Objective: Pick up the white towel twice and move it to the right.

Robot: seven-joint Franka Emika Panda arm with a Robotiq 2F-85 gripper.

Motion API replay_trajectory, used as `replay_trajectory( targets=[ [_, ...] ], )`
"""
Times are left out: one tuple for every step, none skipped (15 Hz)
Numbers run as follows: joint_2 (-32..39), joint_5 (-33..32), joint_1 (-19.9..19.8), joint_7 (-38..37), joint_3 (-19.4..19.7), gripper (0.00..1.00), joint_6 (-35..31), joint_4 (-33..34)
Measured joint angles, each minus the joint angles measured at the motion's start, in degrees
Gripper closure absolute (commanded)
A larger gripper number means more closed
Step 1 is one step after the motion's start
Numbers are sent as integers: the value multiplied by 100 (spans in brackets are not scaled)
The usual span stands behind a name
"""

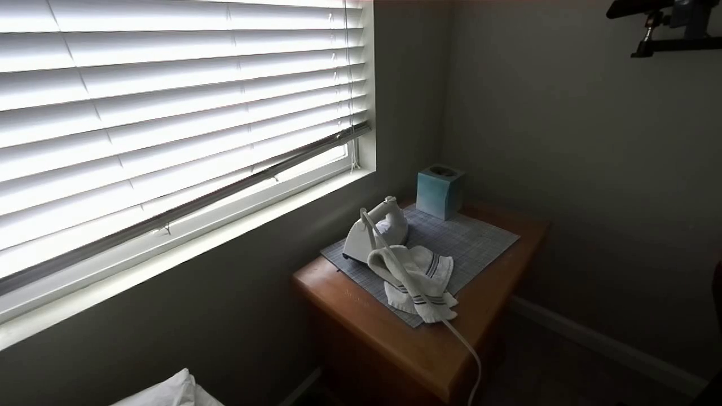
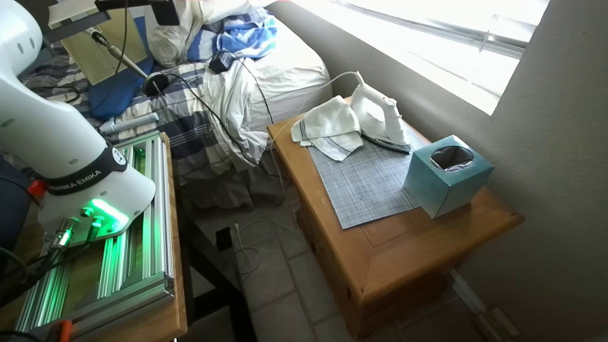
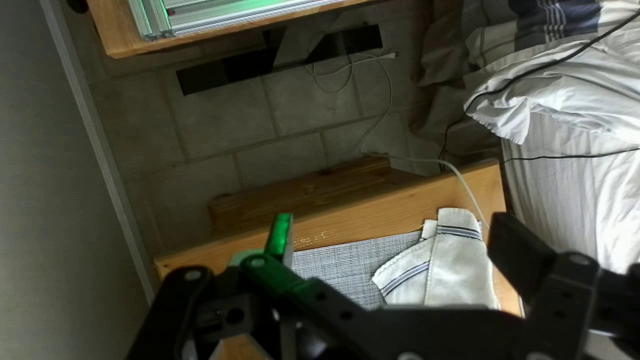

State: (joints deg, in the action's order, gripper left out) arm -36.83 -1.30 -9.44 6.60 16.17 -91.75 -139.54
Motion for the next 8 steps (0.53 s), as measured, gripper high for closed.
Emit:
replay_trajectory(
  targets=[
    [44,41,43,0,-79,0,-48,-14],
    [120,120,120,-3,-186,0,-103,-31],
    [235,247,242,-6,-325,0,-157,-57],
    [375,416,395,-10,-482,0,-224,-91],
    [544,612,566,-40,-661,0,-292,-126],
    [740,844,723,-122,-837,0,-344,-143],
    [962,1085,864,-268,-1021,0,-427,-146],
    [1201,1290,976,-448,-1202,0,-585,-146]
  ],
)
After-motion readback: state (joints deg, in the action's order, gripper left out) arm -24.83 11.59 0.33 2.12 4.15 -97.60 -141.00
